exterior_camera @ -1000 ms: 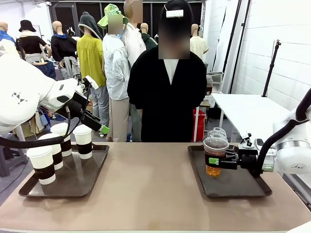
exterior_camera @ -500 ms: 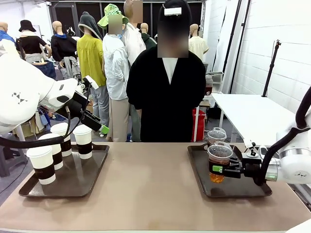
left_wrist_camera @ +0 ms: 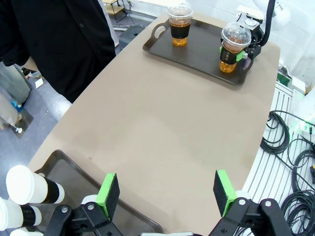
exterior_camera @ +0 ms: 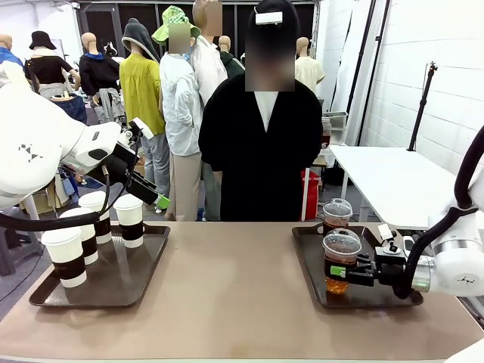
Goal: Distribute the coffee onto the tray.
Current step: Pick up another iced Americano from the middle of the table and place it on the right Handle tray.
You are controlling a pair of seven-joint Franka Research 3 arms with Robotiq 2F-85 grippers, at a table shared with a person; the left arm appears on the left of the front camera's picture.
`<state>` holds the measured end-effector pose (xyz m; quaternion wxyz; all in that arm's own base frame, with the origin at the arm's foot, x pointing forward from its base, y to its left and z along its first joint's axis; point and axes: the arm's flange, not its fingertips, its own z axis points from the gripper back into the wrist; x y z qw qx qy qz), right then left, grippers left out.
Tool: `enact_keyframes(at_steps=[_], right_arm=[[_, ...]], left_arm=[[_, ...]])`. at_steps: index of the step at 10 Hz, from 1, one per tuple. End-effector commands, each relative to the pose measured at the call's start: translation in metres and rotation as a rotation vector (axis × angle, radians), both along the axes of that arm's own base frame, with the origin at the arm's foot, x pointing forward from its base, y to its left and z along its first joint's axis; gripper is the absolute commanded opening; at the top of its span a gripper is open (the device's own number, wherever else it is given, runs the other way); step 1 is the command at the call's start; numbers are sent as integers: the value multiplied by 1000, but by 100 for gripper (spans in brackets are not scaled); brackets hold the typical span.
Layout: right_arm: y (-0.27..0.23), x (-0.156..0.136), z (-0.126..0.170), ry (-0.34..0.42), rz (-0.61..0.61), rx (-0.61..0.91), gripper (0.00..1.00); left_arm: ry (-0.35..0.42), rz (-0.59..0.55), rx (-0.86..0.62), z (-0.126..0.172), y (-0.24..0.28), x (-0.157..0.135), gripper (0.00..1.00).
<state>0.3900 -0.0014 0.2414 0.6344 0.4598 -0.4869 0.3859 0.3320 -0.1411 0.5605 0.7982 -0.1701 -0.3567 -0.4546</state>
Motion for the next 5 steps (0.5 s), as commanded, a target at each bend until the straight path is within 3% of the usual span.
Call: enact_keyframes(at_steps=[1, 5], right_arm=[[-1, 9, -2, -27, -22, 37, 64], [-2, 12, -11, -8, -46, 3, 64]], left_arm=[[5, -3, -8, -1, 1, 0, 100], [5, -3, -8, -1, 1, 0, 100]])
